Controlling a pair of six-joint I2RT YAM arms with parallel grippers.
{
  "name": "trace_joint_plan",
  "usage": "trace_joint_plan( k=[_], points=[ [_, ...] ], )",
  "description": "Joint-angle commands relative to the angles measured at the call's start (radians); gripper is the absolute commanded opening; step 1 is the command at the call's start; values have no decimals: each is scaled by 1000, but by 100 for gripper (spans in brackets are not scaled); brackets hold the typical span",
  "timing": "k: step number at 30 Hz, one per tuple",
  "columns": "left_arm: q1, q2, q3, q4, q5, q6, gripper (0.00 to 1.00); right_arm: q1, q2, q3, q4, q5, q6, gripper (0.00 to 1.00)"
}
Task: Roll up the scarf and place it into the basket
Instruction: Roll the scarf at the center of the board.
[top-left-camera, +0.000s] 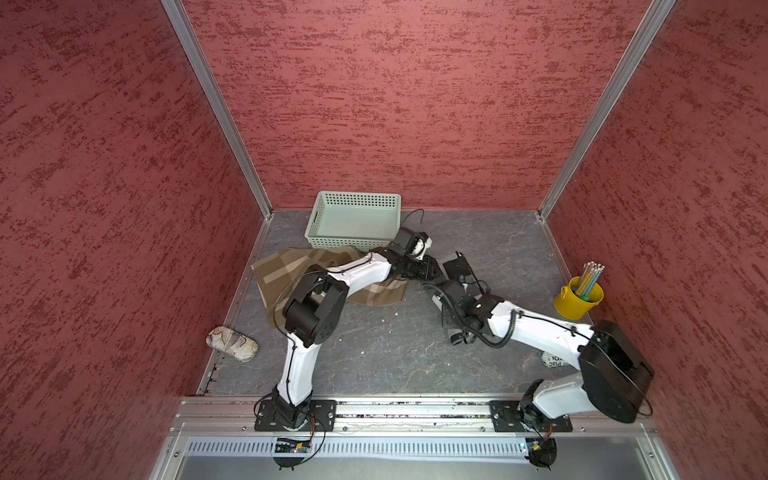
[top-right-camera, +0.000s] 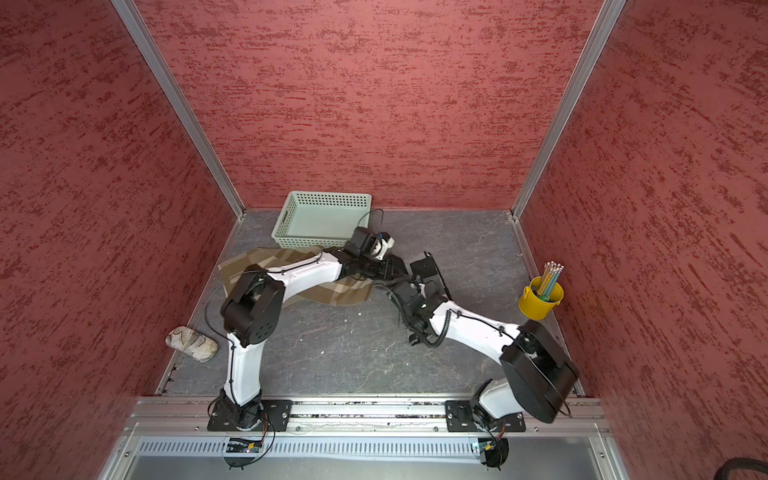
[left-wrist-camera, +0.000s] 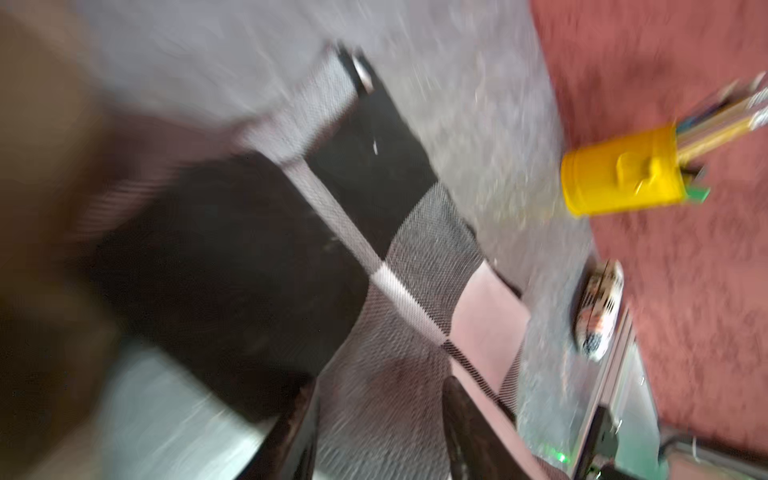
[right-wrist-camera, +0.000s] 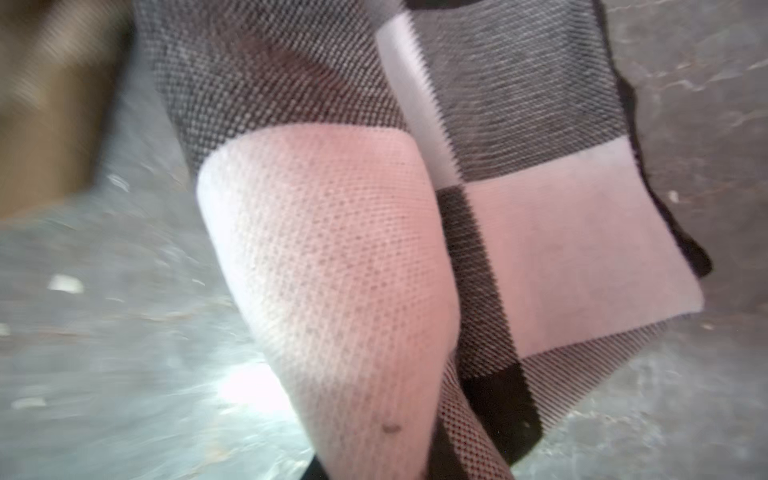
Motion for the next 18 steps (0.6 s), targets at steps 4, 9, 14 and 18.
trace_joint_plan(
  k=[4,9,14,18],
  points=[
    [40,-167,-100,17,-69,-34,53,-212,-30,49,115,-470,-52,5],
    [34,-203,-177,36,-48,-43,49,-359,-9,45,227,-742,-12,4],
    [-25,-158,-241,130,-6,-55,39,-418,44,164,147,-785,-69,3],
    [-124,-73,-253,253,-28,-53,34,-433,98,257,52,-763,-130,2]
  ],
)
